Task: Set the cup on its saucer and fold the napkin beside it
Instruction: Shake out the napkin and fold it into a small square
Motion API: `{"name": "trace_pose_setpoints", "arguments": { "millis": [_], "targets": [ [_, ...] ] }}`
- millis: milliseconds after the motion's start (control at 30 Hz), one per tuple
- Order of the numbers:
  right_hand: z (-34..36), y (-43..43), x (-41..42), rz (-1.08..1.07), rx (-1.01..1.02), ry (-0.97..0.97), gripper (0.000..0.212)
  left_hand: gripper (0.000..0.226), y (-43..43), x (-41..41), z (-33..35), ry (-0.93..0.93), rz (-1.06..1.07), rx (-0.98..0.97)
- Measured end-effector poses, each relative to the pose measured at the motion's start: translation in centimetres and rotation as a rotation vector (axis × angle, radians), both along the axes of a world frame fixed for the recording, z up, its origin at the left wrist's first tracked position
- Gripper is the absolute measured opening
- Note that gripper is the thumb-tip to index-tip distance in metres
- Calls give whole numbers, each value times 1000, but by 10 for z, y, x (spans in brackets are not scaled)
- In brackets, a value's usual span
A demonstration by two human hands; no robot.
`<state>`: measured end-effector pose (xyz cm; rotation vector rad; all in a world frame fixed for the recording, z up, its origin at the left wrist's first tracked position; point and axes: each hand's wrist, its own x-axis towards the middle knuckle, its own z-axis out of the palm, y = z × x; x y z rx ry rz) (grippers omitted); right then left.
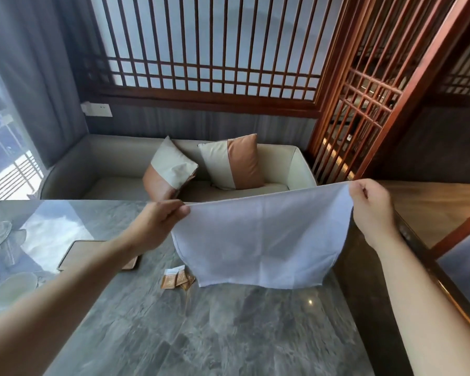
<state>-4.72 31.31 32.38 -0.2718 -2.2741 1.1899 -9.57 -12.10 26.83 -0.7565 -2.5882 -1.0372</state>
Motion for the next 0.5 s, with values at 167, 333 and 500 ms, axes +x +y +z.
{"name": "trace_pose_setpoints", "arguments": {
  "millis": [167,333,500],
  "targets": [
    [-6,1,-16,-29,-274,15,20,42,-6,-21,14,-147,119,354],
    [-2,-12,-40,-51,-538,7,11,31,3,-55,26,-279,289,613],
    [22,-9,-47,-125,-591,22,17,33,11,-79,53,-296,250,774]
  ]
}}
